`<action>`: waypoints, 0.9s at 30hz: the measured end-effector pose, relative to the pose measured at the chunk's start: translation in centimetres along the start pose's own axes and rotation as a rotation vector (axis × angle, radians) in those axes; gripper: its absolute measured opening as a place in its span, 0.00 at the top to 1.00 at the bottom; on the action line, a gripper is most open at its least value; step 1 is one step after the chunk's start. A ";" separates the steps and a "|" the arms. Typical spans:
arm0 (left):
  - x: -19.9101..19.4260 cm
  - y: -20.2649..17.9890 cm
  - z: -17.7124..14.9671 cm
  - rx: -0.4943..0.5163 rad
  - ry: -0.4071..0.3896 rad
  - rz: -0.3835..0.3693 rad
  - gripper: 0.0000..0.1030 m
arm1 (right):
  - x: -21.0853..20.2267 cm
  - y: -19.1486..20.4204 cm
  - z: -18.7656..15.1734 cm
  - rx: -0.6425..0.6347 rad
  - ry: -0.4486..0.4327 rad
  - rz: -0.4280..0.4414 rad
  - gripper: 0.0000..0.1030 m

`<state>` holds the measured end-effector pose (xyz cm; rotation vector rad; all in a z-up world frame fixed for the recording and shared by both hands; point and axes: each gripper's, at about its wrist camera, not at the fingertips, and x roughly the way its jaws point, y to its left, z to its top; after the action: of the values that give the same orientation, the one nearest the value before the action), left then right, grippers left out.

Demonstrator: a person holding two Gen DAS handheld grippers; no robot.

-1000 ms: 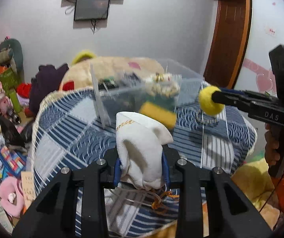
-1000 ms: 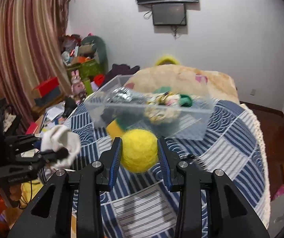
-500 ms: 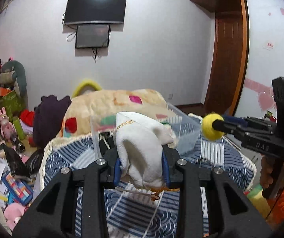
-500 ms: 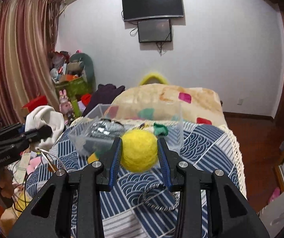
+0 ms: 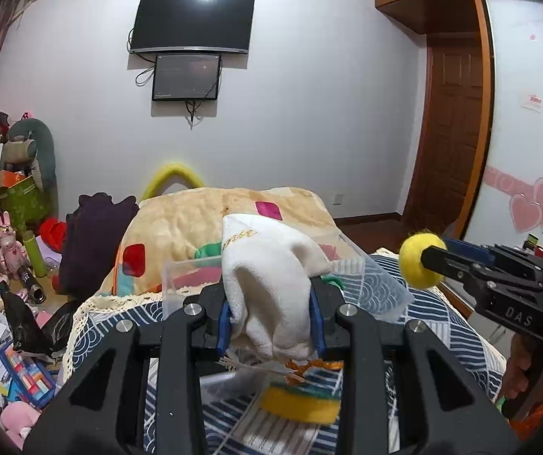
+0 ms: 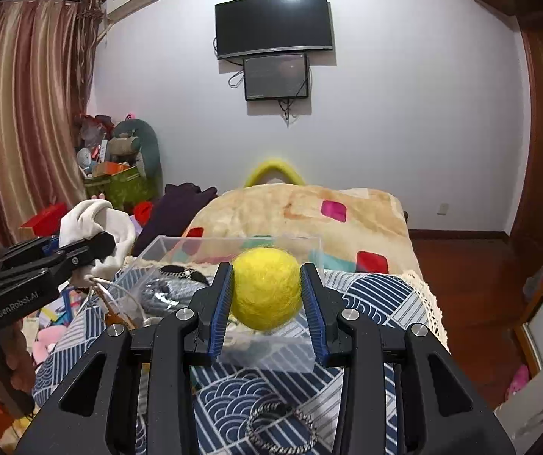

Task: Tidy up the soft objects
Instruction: 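Carry the tennis ball and white pouch into the clear box and open both tools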

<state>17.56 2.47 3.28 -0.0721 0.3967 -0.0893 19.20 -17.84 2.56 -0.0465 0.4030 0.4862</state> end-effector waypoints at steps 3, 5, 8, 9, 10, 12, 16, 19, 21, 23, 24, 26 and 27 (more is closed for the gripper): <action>1.5 0.0 0.0 -0.012 0.002 0.007 0.68 | 1.0 -0.1 0.0 0.004 0.014 -0.009 0.68; 2.7 -0.1 -0.2 -0.012 0.019 0.012 0.68 | 1.6 -0.2 -0.2 0.004 0.027 -0.016 0.68; 4.8 -0.5 -0.9 0.002 0.060 0.018 0.68 | 2.8 -0.3 -0.6 -0.001 0.052 -0.029 0.68; 5.3 -0.7 -1.2 0.012 0.074 0.015 0.68 | 3.3 -0.3 -0.8 -0.004 0.066 -0.033 0.68; 5.9 -1.0 -1.5 0.029 0.095 0.009 0.68 | 3.6 -0.3 -0.8 -0.006 0.076 -0.035 0.68; 6.7 -1.5 -2.2 0.059 0.120 0.008 0.68 | 4.4 -0.3 -1.2 -0.013 0.097 -0.038 0.68; 8.0 -2.2 -3.1 0.098 0.162 0.005 0.68 | 5.5 -0.3 -1.8 -0.028 0.132 -0.044 0.68; 8.9 -2.0 -3.4 0.087 0.194 -0.005 0.68 | 6.0 -0.3 -2.1 -0.036 0.151 -0.045 0.68; 9.1 -2.0 -3.5 0.083 0.203 -0.007 0.67 | 6.2 -0.3 -2.2 -0.039 0.161 -0.043 0.68; 9.1 -1.9 -3.5 0.085 0.209 -0.007 0.61 | 6.2 -0.2 -2.3 -0.046 0.168 -0.042 0.68; 9.1 -1.9 -3.5 0.085 0.211 -0.009 0.58 | 6.2 -0.1 -2.4 -0.051 0.172 -0.042 0.67; 8.9 -1.9 -3.5 0.082 0.214 -0.010 0.49 | 6.1 -0.1 -2.4 -0.059 0.180 -0.040 0.67; 8.8 -1.9 -3.5 0.079 0.216 -0.014 0.47 | 6.1 0.1 -2.4 -0.061 0.179 -0.043 0.67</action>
<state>24.10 -0.45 -3.13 0.0132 0.6079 -0.1266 23.27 -15.38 -1.98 -0.1587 0.5616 0.4533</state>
